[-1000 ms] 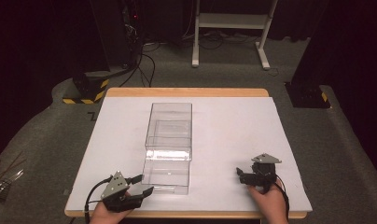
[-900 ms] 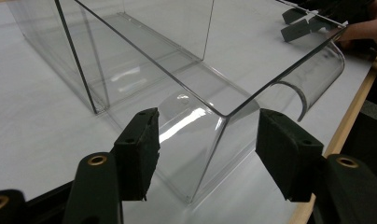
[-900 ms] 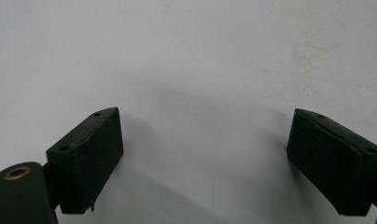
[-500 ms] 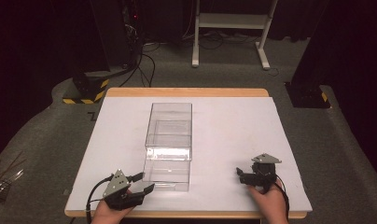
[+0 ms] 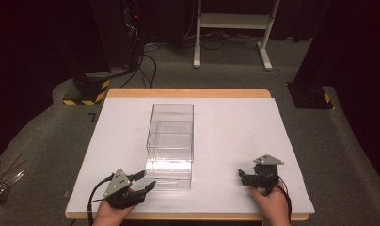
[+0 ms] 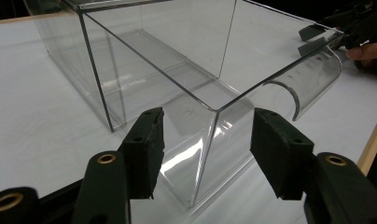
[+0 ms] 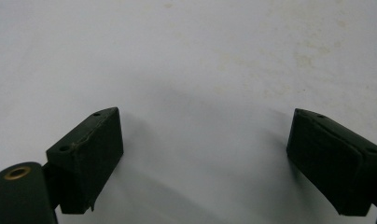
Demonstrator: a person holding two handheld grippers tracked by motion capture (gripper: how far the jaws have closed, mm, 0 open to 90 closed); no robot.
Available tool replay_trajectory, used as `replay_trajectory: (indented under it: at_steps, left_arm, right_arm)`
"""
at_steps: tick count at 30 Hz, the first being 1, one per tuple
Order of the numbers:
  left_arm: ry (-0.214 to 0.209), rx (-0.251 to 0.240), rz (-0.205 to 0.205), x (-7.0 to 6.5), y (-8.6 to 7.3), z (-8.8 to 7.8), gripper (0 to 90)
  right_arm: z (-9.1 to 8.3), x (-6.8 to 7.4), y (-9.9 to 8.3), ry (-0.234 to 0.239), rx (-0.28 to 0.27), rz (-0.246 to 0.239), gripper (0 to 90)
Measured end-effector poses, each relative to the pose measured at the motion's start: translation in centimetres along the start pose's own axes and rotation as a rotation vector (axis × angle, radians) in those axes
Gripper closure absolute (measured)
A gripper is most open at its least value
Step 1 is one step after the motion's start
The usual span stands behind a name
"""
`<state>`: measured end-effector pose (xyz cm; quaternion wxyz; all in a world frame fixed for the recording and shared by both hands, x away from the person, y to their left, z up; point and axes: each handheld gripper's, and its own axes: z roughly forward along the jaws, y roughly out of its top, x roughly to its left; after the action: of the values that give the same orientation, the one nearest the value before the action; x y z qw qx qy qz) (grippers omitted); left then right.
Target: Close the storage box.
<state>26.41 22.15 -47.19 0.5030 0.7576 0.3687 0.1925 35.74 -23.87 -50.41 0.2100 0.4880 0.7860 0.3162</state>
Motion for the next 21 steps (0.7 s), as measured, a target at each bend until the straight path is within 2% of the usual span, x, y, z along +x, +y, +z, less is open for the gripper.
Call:
replay_trajectory:
  at_steps: [9,21]
  left_arm:
    - [0.014,-0.002,0.007,0.08,0.14,0.16,45.7]
    - [0.035,-0.009,-0.008,0.51,0.58,0.83,46.9]
  right_arm:
    - [0.0,0.0,0.0,0.0,0.0,0.001,10.8]
    - [0.0,-0.01,0.0,0.0,0.0,0.0,10.8]
